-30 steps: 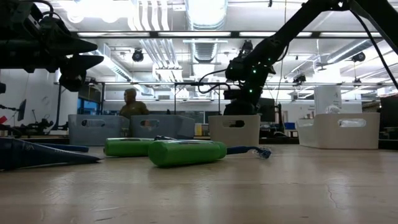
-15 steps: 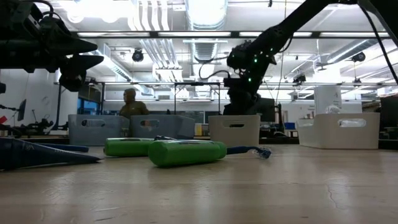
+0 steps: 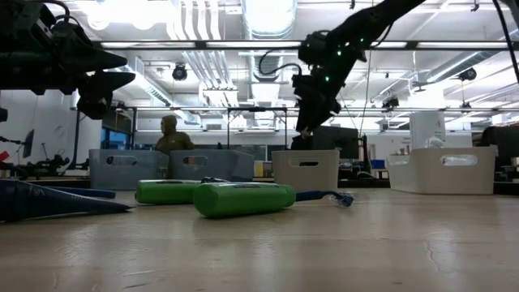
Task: Pick & Place Travel size toiletries
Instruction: Put the blue razor into the right black bin
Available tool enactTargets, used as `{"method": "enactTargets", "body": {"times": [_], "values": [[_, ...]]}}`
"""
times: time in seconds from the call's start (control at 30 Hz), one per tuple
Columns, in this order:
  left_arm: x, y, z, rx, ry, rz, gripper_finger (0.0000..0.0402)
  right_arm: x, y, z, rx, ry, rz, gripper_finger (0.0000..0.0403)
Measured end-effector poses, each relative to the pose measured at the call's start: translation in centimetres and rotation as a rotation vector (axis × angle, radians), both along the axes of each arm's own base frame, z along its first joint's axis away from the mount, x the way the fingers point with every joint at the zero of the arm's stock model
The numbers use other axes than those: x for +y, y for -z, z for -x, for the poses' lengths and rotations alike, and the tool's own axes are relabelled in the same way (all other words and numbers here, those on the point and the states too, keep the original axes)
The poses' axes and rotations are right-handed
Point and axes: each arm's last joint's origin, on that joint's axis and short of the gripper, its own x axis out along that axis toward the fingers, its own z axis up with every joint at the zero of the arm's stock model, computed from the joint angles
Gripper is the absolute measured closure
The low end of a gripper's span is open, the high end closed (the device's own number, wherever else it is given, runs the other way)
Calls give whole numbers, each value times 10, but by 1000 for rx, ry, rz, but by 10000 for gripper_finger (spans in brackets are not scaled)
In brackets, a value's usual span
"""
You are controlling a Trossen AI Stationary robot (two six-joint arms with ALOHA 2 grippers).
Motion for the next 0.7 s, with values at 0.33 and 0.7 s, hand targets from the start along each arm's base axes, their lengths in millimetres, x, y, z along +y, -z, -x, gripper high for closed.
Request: {"method": "enactTargets", "body": {"times": [0.33, 0.7], "values": [[0, 0, 0, 0, 0, 0, 245, 51, -24, -4, -68, -96, 17, 64], [0, 0, 0, 0, -1, 0, 245, 116, -19, -8, -69, -228, -29, 102]]}}
